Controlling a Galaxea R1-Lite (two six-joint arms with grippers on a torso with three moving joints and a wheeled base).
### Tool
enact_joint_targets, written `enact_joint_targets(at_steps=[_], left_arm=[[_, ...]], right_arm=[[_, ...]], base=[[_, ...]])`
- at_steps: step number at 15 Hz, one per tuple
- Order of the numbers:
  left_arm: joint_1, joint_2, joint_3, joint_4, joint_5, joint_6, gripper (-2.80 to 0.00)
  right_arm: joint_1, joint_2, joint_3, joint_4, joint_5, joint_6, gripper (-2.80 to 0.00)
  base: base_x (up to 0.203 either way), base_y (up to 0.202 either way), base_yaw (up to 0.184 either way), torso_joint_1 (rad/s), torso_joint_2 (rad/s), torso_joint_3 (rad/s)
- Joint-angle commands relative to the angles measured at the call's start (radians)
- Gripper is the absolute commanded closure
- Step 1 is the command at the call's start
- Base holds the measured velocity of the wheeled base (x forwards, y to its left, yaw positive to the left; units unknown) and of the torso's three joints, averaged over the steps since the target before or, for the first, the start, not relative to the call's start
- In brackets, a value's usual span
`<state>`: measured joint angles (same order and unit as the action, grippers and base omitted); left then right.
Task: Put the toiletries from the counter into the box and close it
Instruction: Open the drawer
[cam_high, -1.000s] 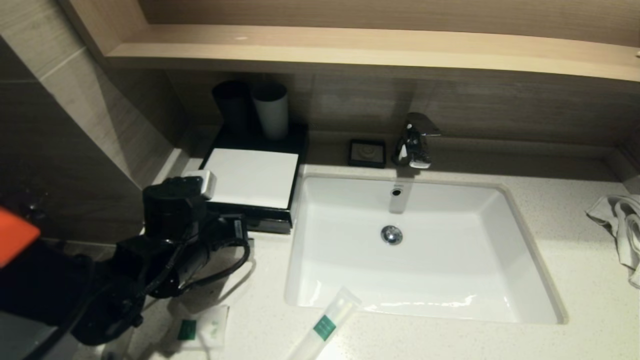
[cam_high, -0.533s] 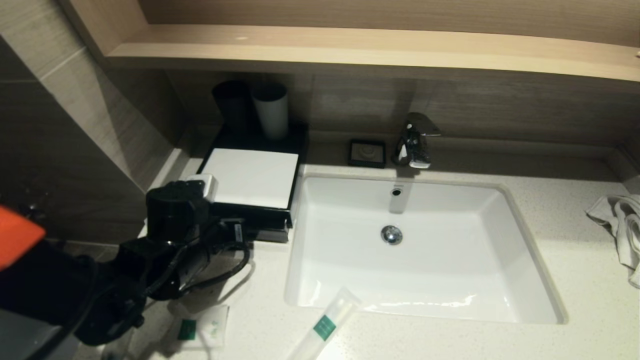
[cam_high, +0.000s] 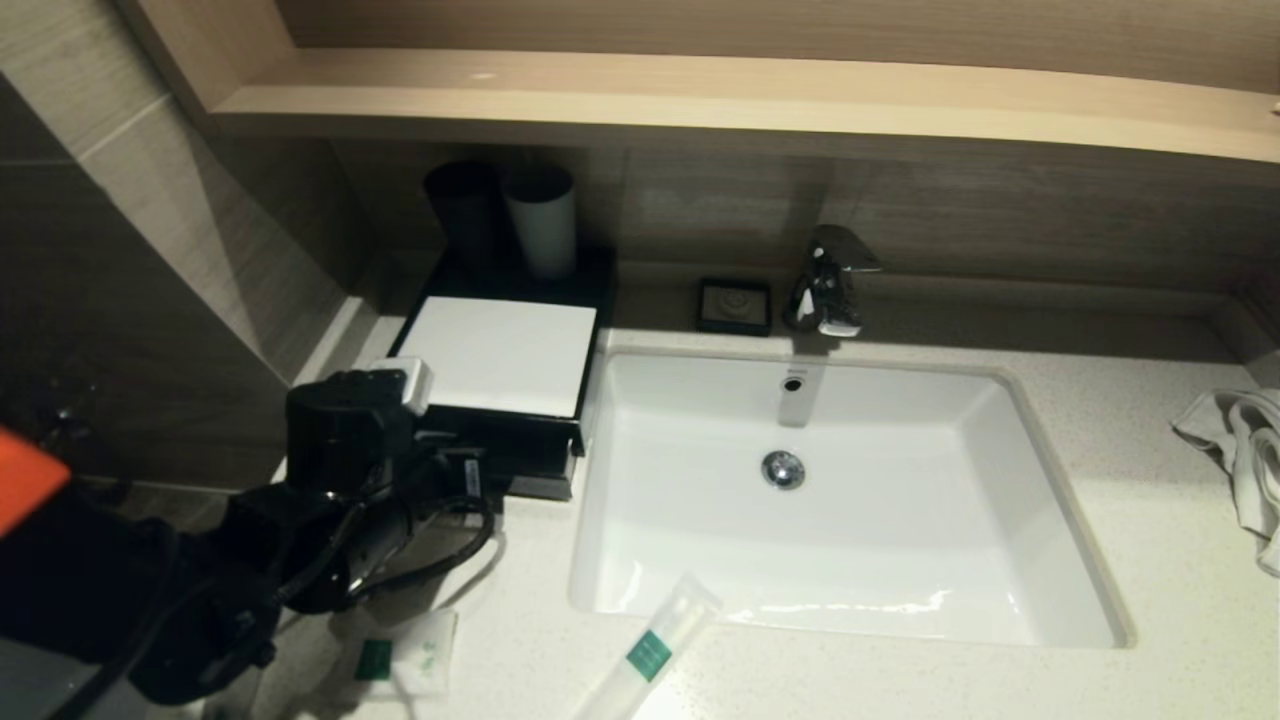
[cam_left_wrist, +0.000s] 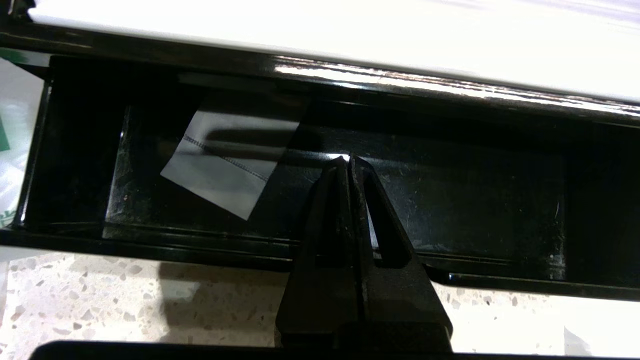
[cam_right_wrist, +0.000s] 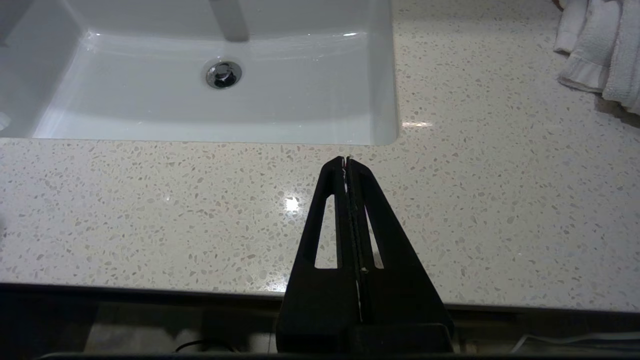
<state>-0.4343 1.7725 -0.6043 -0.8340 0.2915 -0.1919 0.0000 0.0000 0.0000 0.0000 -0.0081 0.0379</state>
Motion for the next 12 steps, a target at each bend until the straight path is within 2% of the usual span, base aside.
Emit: enact_joint_targets(at_steps=[1, 12], left_arm=[[0.000, -0.025, 0.004, 0.011, 0.003, -0.001, 0.00], [-0.001, -0.041, 0.049, 0.049, 0.003, -0.001, 0.00]], right_arm=[[0.000, 0.002, 0.000, 0.000, 0.000, 0.000, 0.00], [0.000, 0.000, 0.000, 0.000, 0.000, 0.000, 0.00]], base=[[0.000, 0.000, 0.000, 0.000, 0.00, 0.000], [0.000, 0.000, 0.000, 0.000, 0.00, 0.000]])
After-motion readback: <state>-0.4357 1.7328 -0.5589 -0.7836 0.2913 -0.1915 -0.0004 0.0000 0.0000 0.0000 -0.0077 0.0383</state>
